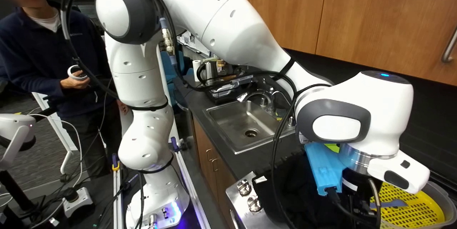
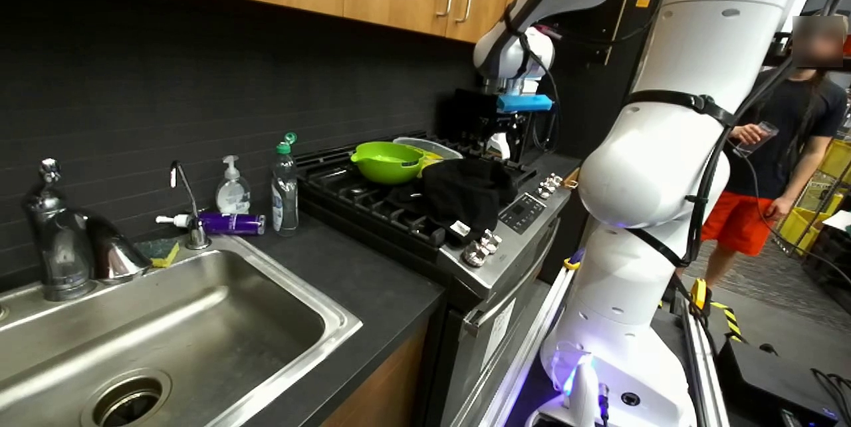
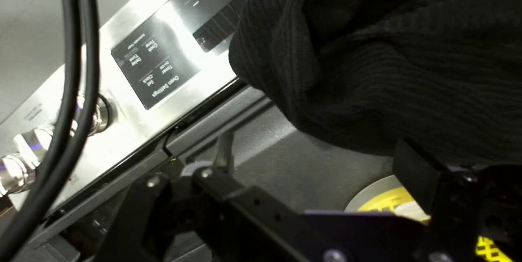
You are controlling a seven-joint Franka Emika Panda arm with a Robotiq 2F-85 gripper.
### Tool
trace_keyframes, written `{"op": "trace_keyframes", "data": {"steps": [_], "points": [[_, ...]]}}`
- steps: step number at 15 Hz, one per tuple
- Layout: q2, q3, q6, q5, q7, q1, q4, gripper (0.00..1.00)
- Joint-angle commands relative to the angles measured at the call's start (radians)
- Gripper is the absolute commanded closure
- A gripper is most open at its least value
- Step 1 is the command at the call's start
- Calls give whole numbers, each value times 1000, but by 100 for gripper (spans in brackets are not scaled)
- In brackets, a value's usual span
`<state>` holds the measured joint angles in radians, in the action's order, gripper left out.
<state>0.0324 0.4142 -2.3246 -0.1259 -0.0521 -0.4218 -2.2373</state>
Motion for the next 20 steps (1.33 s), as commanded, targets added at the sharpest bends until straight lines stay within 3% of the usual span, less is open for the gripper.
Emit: {"op": "trace_keyframes", "data": {"steps": [1,20], "points": [[8,1,23,30,-39,-1,5,0],[58,15,46,-13,-4,-12,-88,0]]}}
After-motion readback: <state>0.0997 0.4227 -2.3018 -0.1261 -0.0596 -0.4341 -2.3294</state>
